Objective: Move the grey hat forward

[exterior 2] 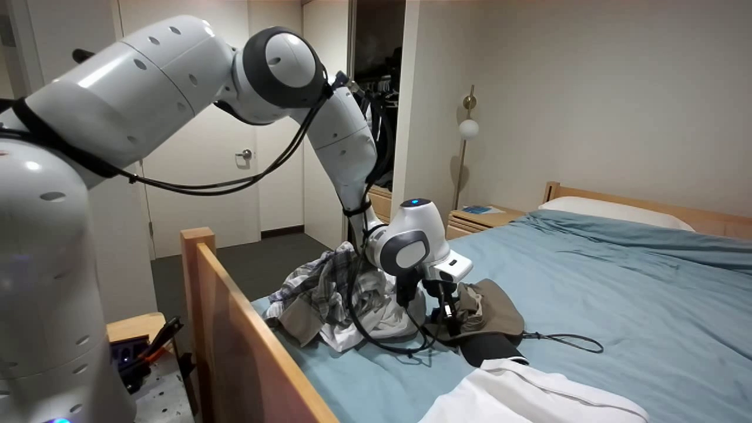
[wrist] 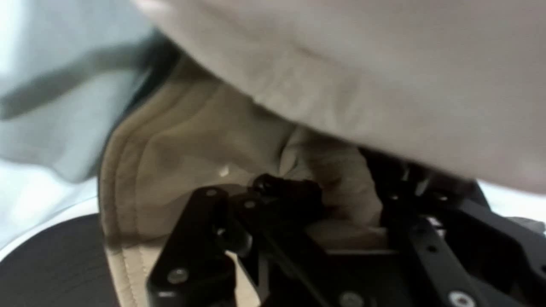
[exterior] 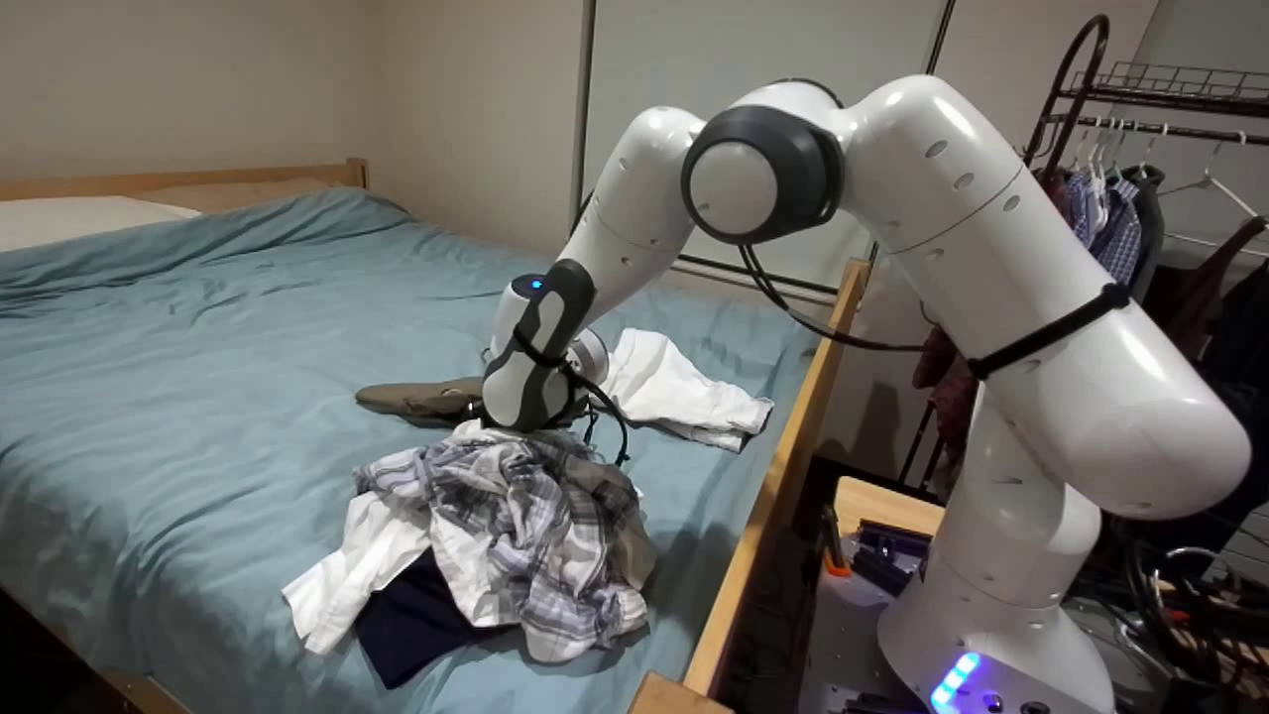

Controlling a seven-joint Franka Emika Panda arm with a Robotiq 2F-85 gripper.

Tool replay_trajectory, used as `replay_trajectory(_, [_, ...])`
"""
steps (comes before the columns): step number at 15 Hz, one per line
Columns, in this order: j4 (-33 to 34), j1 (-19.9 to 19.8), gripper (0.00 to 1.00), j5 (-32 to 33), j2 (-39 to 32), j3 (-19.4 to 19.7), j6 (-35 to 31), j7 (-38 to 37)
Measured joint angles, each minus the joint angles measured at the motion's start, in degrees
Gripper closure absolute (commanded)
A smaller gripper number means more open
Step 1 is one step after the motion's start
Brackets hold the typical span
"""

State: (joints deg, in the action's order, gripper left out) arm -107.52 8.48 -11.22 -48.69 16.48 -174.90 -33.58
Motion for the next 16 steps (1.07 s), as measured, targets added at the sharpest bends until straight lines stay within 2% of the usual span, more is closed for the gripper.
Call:
replay_trajectory(3, [0.8, -0.9, 0.94, 0.0, 0.3, -1.0, 0.6, 1.5])
replay_trajectory(5, [-1.2, -0.6, 0.94, 0.0, 2.7, -1.6, 2.9, 2.1])
replay_trajectory(10, [-15.3, 7.0, 0.94, 0.0, 13.8, 0.9, 8.2, -0.1])
replay_trajectory(16, [-34.4, 14.1, 0.93, 1.0, 26.8, 2.3, 6.8, -6.5])
